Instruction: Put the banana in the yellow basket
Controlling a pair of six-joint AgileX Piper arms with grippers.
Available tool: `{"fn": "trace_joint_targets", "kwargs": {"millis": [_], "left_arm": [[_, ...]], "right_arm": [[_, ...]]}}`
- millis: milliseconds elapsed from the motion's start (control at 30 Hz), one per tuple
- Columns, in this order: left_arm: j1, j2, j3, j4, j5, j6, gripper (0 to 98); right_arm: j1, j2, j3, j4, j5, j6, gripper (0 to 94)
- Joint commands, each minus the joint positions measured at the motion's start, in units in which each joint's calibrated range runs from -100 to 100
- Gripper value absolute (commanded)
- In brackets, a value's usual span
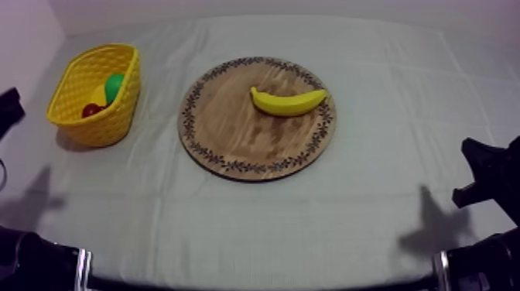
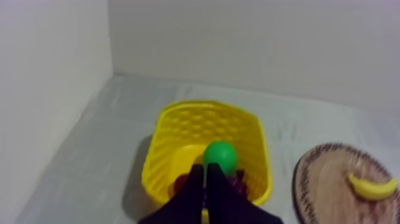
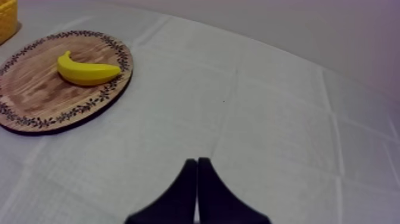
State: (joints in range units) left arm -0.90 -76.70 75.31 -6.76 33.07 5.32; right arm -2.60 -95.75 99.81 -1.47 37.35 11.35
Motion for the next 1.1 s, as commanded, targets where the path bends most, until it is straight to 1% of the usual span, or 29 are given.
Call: {"fn": "trace_joint_targets", "kwargs": {"millis": [0, 100, 200, 333, 533, 667, 833, 1000, 1067], "left_arm": [[0.55, 8.28, -12.1, -0.18, 0.59, 1.19, 0.0], [1.64, 14.67, -21.31, -0.87, 2.76, 2.56, 0.0], [2.85, 20.7, -30.78, -1.22, 6.47, 3.09, 0.0], [5.25, 27.85, -41.73, -1.91, 11.65, 2.49, 0.0], [8.64, 36.94, -53.39, -2.21, 15.59, 0.53, 0.0], [10.3, 42.08, -60.45, -2.05, 18.29, -0.38, 0.0], [13.01, 47.12, -67.74, -1.95, 21.97, -0.78, 0.0], [16.77, 50.84, -73.77, -1.87, 27.87, -1.34, 0.0], [18.12, 52.19, -75.96, -1.47, 30.25, -1.6, 0.0]], "right_arm": [[0.0, 0.0, -0.03, -0.02, -0.01, -0.01, 0.3], [0.0, 0.0, -0.03, -0.02, -0.01, 0.0, 0.3], [0.0, 0.0, -0.03, -0.02, -0.01, 0.0, 0.3], [0.0, 0.0, -0.03, -0.02, -0.01, 0.0, 0.3], [0.0, 0.0, -0.03, -0.02, -0.01, -0.01, 0.3], [0.0, 0.0, -0.03, -0.02, -0.01, -0.02, 0.3], [0.0, 0.0, -0.03, -0.02, -0.01, 0.0, 0.3], [0.0, 0.0, -0.03, -0.02, -0.01, 0.0, 0.3], [0.0, 0.0, -0.03, -0.02, -0.01, 0.0, 0.3]]}}
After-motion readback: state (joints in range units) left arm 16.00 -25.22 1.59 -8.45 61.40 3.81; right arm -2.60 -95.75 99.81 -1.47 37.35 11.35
